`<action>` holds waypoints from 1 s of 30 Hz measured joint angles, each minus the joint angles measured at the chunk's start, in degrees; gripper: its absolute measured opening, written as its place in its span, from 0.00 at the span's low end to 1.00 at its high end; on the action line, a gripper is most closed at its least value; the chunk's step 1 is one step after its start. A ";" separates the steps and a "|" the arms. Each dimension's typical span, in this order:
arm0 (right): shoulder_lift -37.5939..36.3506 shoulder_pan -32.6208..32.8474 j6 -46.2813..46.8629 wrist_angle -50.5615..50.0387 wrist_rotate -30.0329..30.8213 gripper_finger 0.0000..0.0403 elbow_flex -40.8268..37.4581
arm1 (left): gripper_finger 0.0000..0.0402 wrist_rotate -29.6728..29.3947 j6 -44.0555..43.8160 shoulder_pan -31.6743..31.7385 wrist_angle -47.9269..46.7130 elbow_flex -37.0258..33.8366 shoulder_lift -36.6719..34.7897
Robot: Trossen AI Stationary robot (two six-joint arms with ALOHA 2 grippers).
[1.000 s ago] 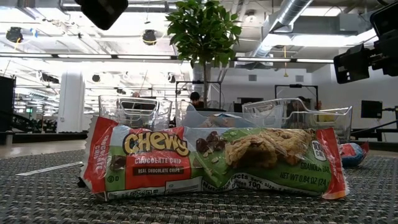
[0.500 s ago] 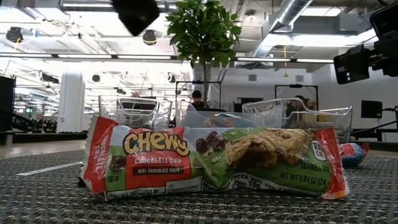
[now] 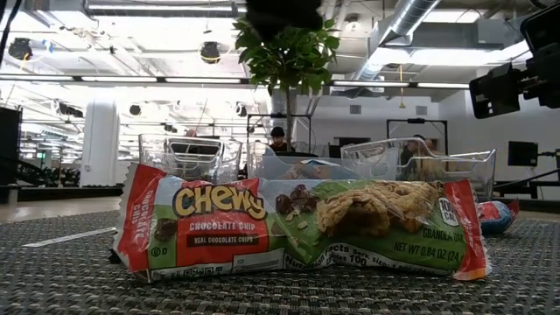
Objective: Pick and place Granola Bars by type
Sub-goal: Put the red granola bar into the left transparent bin
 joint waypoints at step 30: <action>0.02 -0.01 0.00 0.14 0.00 0.55 -0.01 | 0.40 -0.40 3.49 5.38 -6.89 15.93 14.22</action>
